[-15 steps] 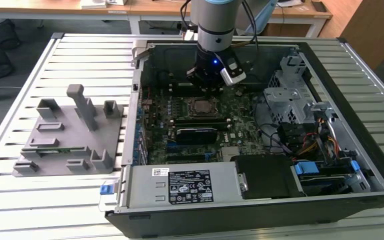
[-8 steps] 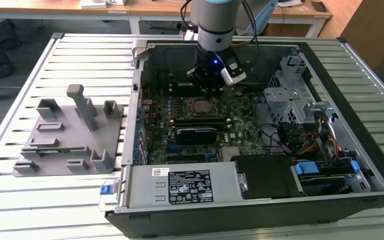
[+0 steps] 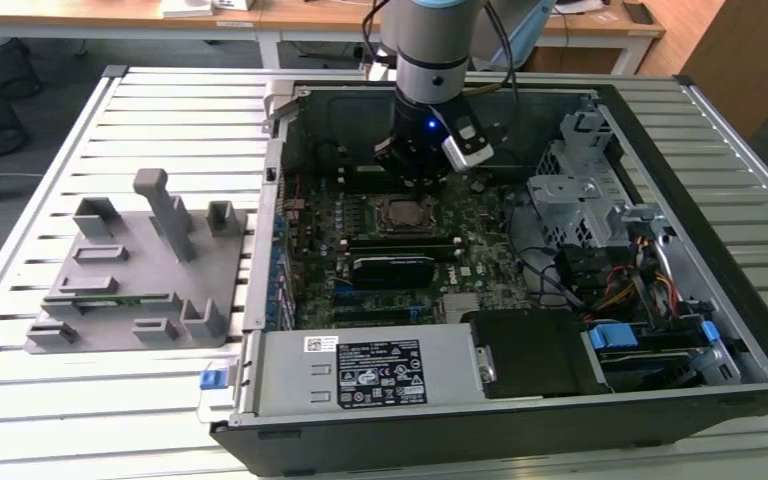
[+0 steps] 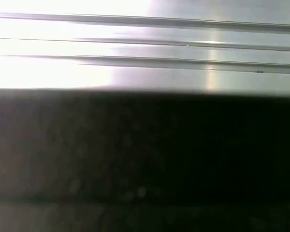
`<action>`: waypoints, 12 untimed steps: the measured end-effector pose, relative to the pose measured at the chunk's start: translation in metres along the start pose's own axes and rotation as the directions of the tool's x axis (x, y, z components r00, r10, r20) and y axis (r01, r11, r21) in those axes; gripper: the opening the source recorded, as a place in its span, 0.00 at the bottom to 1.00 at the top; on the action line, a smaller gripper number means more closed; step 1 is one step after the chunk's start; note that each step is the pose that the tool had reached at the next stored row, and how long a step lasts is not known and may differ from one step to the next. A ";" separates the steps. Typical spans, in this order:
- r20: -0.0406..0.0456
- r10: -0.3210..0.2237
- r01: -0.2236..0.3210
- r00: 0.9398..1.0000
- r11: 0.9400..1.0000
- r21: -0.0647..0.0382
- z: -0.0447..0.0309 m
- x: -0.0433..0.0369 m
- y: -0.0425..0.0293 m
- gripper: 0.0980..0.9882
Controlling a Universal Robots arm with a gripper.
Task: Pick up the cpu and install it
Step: 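Install the first cpu locking lever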
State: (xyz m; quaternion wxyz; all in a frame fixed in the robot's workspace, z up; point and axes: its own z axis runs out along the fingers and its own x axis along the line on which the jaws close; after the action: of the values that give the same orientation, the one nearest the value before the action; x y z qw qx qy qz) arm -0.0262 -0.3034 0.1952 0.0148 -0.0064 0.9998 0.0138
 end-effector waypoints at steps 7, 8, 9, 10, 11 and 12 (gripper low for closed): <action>0.001 0.001 -0.001 1.000 0.999 -0.035 -0.0003 -0.0001 0.0013 0.02; 0.001 0.001 -0.001 1.000 0.999 -0.035 -0.0022 -0.0002 0.0014 0.02; 0.001 0.001 -0.001 1.000 0.999 -0.034 -0.0055 -0.0002 0.0013 0.02; 0.001 0.001 -0.001 1.000 0.999 -0.033 -0.0090 -0.0003 0.0013 0.02; 0.001 0.001 -0.001 1.000 0.999 -0.033 -0.0119 -0.0004 0.0014 0.02; 0.000 0.001 -0.001 1.000 0.999 -0.033 -0.0128 -0.0004 0.0013 0.02</action>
State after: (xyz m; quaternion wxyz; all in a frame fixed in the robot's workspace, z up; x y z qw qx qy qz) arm -0.0262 -0.3025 0.2080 0.0149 -0.0062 0.9994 0.0303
